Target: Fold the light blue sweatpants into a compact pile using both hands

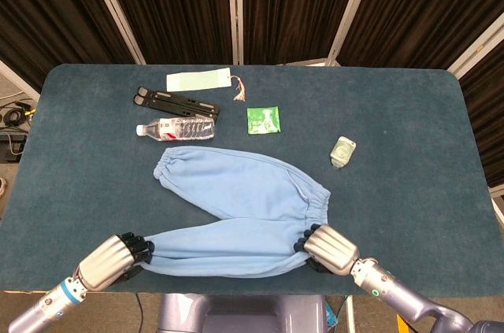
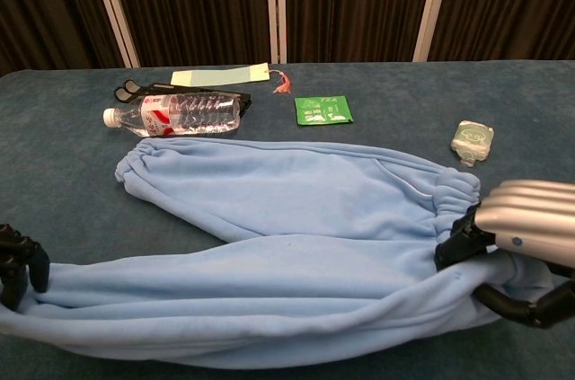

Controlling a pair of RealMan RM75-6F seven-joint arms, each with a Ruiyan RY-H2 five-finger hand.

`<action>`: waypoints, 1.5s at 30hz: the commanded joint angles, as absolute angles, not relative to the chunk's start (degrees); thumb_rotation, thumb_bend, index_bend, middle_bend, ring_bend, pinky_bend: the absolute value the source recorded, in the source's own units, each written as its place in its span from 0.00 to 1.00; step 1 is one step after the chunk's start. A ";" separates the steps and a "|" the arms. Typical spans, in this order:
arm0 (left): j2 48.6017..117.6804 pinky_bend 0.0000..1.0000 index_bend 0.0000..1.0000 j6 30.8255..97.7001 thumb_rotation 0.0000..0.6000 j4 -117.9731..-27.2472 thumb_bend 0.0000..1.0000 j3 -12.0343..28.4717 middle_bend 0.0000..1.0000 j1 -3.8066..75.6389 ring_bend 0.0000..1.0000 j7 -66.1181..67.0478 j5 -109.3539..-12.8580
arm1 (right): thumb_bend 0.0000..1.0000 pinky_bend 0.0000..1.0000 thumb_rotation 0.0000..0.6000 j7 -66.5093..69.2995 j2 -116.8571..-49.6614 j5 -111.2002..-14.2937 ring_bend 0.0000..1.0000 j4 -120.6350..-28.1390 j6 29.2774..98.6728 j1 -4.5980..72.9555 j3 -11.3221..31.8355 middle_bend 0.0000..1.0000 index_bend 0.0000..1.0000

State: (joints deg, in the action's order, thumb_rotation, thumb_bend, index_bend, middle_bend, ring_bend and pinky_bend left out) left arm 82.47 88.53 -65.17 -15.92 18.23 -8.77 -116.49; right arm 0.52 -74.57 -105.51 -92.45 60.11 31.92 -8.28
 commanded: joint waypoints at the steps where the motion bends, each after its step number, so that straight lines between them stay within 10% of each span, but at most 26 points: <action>1: 81.11 0.53 0.72 89.63 1.00 -65.98 0.49 -17.80 0.40 17.27 0.43 -8.14 -118.05 | 0.56 0.47 1.00 0.79 -72.49 -110.68 0.51 -93.13 61.10 33.17 -11.30 0.62 0.64; 18: 76.84 0.51 0.72 94.67 1.00 -70.14 0.49 -22.37 0.40 15.02 0.43 -7.83 -122.97 | 0.56 0.47 1.00 0.51 -68.79 -115.78 0.51 -99.91 60.47 34.86 -15.76 0.63 0.65; 45: 75.53 0.39 0.77 62.54 1.00 -94.00 0.51 4.70 0.35 30.75 0.37 13.58 -82.56 | 0.59 0.45 1.00 4.56 -73.13 -66.45 0.52 -100.46 49.95 36.30 2.90 0.57 0.65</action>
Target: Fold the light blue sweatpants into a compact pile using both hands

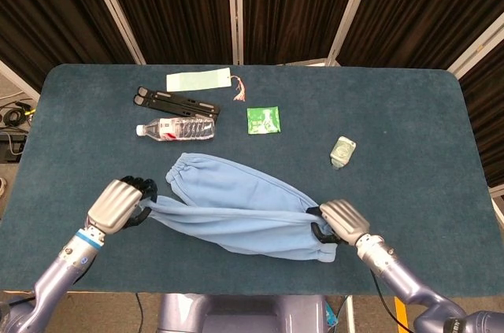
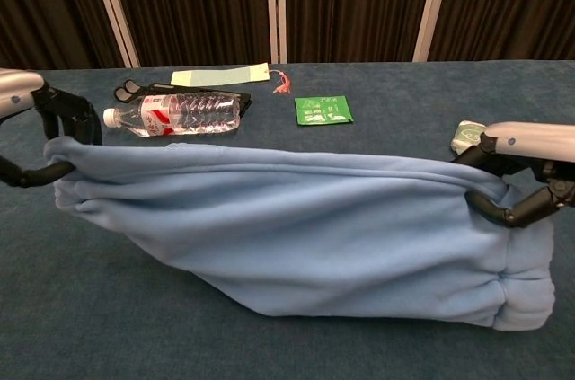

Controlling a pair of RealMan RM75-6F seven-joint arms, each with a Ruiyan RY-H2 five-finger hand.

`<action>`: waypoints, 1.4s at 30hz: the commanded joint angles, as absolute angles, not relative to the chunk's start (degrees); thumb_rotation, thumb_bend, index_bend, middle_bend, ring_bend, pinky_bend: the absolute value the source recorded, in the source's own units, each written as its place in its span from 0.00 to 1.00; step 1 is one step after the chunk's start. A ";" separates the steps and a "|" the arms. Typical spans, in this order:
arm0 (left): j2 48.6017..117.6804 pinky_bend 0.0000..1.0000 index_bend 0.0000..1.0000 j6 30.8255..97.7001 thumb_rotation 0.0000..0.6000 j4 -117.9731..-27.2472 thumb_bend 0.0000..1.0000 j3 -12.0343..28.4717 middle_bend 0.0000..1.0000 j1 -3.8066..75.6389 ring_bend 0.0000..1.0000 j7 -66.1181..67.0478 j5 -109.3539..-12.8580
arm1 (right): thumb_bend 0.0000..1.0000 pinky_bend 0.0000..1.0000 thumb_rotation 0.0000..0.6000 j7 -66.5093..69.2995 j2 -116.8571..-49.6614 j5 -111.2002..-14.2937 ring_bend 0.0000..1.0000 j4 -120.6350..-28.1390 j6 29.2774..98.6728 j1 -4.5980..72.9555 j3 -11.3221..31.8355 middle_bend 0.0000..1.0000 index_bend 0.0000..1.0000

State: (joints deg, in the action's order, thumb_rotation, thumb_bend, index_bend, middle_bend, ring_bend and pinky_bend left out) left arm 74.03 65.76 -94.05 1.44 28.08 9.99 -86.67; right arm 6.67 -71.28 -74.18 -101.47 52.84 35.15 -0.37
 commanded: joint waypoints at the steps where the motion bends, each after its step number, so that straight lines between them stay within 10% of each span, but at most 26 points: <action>1: 76.31 0.39 0.77 61.55 1.00 -93.21 0.51 5.62 0.35 31.68 0.37 14.74 -81.36 | 0.59 0.45 1.00 3.79 -73.48 -63.94 0.52 -100.21 49.21 36.74 3.44 0.56 0.65; 17: 84.92 0.36 0.72 48.64 1.00 -80.80 0.51 10.13 0.28 41.75 0.31 24.23 -68.89 | 0.61 0.37 1.00 0.57 -78.74 -44.35 0.48 -92.50 43.36 40.88 7.34 0.35 0.64; 21: 86.90 0.32 0.26 47.68 1.00 -77.73 0.47 10.05 0.12 42.93 0.21 24.40 -68.02 | 0.57 0.31 1.00 1.29 -78.91 -43.25 0.40 -91.42 41.99 41.12 7.79 0.21 0.42; 24: 88.48 0.22 0.00 47.83 1.00 -75.37 0.44 10.11 0.00 43.32 0.06 22.96 -68.20 | 0.29 0.14 1.00 2.32 -78.34 -44.55 0.14 -91.29 40.38 40.95 7.86 0.03 0.11; 28: 90.06 0.10 0.00 49.35 1.00 -73.07 0.39 10.76 0.00 43.39 0.00 19.72 -69.10 | 0.07 0.00 1.00 4.25 -77.10 -47.96 0.00 -91.77 39.64 39.86 8.04 0.00 0.00; 42: 83.69 0.00 0.00 57.87 1.00 -78.28 0.39 12.97 0.00 40.06 0.00 12.46 -72.00 | 0.05 0.00 1.00 9.04 -68.27 -79.75 0.00 -94.55 54.04 33.18 4.88 0.00 0.00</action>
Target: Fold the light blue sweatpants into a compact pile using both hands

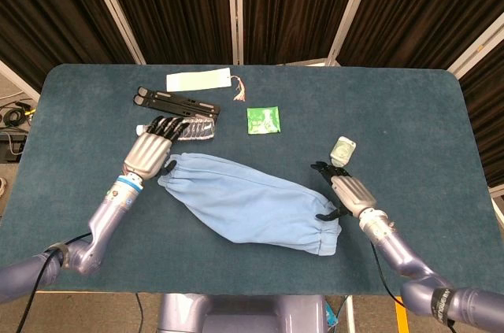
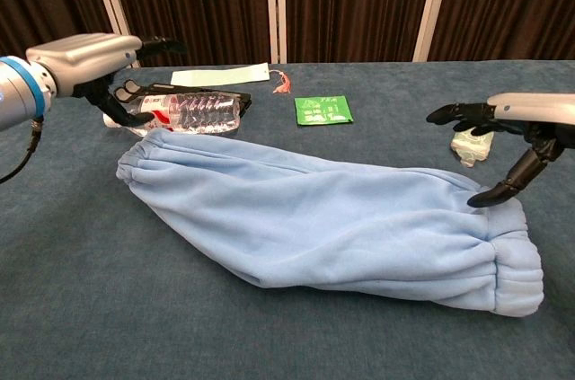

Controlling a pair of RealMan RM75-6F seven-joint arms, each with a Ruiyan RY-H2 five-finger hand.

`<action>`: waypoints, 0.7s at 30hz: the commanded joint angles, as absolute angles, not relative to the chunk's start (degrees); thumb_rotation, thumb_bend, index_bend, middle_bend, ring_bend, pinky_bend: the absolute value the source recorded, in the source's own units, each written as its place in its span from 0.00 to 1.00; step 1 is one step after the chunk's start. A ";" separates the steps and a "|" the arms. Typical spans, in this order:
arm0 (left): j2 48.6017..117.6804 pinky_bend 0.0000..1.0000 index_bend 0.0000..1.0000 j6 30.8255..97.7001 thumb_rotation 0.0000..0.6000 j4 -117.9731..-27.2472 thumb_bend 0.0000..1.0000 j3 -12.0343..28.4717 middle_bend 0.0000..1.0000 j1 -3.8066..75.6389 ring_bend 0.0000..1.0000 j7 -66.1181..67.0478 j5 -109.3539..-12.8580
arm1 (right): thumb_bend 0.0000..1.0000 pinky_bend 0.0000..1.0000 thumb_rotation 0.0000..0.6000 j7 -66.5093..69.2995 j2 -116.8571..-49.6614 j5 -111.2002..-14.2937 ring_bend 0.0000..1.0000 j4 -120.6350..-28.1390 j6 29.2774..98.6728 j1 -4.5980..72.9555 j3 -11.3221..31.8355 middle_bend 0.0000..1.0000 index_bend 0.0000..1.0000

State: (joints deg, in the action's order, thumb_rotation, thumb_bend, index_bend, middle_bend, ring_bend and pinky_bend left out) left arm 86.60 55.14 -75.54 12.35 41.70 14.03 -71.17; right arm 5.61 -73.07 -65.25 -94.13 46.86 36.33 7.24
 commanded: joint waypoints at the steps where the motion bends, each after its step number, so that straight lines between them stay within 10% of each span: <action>1: 82.73 0.00 0.00 58.69 1.00 -79.16 0.39 13.10 0.00 39.52 0.00 12.06 -72.12 | 0.05 0.00 1.00 9.97 -67.47 -82.76 0.00 -94.09 55.48 32.73 4.16 0.00 0.01; 21: 64.75 0.00 0.00 77.36 1.00 -106.06 0.41 4.11 0.00 20.80 0.00 17.03 -73.27 | 0.05 0.00 1.00 5.04 -68.26 -124.33 0.00 -72.96 75.94 31.87 -9.43 0.07 0.13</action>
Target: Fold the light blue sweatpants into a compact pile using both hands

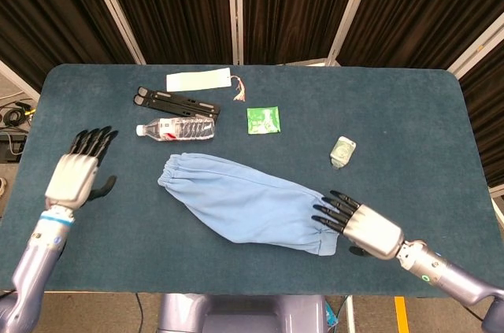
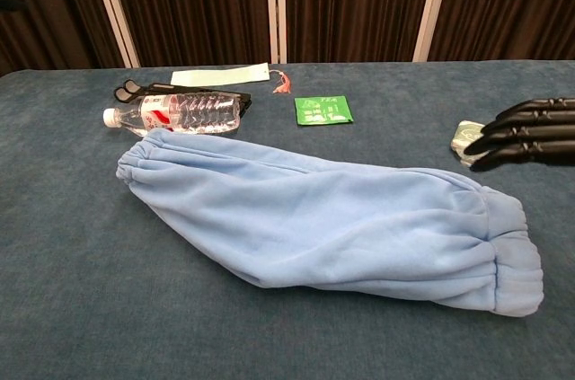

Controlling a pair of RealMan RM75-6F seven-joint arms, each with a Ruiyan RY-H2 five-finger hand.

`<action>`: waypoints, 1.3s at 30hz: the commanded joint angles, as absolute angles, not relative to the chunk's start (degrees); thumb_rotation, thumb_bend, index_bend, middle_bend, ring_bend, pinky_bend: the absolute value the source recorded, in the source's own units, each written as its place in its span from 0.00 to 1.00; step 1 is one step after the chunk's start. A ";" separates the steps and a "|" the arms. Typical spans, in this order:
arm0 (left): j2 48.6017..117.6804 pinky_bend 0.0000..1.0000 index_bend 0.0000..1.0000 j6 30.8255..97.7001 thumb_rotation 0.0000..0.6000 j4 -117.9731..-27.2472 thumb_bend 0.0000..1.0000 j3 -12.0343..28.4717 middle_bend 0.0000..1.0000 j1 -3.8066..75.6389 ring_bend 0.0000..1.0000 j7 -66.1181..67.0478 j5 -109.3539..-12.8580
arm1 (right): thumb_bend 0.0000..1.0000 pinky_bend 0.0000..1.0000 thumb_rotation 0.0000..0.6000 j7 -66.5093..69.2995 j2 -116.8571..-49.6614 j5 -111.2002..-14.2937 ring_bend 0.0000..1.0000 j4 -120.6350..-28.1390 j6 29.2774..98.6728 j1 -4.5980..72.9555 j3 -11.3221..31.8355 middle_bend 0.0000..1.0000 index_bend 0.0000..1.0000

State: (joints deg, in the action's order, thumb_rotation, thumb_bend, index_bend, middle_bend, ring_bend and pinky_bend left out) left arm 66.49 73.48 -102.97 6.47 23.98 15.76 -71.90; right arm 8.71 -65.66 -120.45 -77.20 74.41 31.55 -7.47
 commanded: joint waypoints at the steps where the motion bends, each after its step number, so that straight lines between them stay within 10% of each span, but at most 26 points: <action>1: 64.73 0.00 0.00 78.51 1.00 -106.51 0.41 3.66 0.00 19.88 0.00 16.91 -73.77 | 0.05 0.00 1.00 4.64 -68.98 -124.74 0.00 -72.14 75.94 31.97 -9.69 0.07 0.13; 33: 65.43 0.00 0.00 81.00 1.00 -106.52 0.41 1.21 0.00 13.75 0.00 14.82 -78.80 | 0.05 0.00 1.00 -3.33 -83.35 -115.75 0.00 -64.25 64.02 35.19 -9.30 0.01 0.05; 39: 64.94 0.00 0.00 80.49 1.00 -106.11 0.41 1.63 0.00 13.52 0.00 13.41 -78.87 | 0.27 0.00 1.00 -2.11 -85.69 -115.97 0.00 -62.06 65.38 35.53 -10.44 0.08 0.14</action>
